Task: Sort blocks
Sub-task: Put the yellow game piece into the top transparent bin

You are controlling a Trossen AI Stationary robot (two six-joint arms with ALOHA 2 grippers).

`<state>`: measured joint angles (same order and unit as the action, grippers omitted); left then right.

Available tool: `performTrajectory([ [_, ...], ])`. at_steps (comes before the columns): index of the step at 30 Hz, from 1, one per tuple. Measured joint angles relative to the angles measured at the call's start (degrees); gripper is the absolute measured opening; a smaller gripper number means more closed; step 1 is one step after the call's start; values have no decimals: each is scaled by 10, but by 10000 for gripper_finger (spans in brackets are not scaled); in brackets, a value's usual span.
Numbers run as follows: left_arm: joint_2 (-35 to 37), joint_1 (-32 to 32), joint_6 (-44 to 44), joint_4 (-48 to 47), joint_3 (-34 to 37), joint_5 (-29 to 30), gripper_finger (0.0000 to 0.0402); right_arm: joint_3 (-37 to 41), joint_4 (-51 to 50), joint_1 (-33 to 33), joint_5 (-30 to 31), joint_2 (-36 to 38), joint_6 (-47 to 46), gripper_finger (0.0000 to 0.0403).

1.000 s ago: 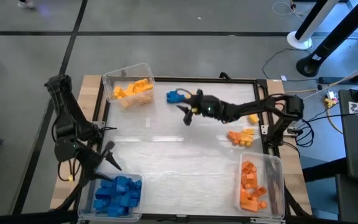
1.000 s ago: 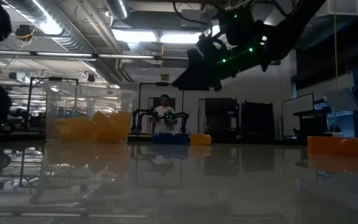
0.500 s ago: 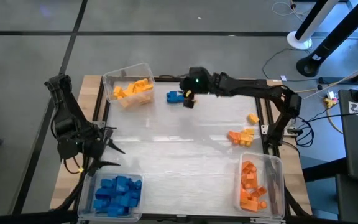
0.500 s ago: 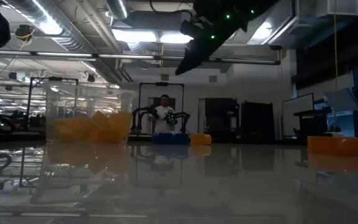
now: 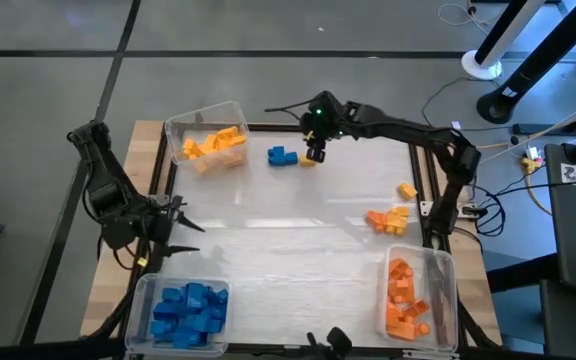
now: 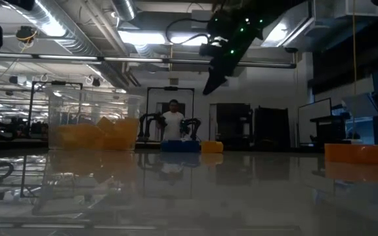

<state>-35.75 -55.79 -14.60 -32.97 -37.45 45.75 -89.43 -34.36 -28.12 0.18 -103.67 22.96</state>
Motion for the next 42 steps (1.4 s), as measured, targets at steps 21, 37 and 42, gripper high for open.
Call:
performTrajectory([
  [21,0,12,0,-29,0,-1,210,0,0,-11,-48,-125,121,159],
  [37,0,12,-5,-41,0,-1,210,0,3,-19,-57,-141,99,159],
  [42,0,12,-5,-41,0,-1,210,0,3,-19,-57,-141,83,159],
])
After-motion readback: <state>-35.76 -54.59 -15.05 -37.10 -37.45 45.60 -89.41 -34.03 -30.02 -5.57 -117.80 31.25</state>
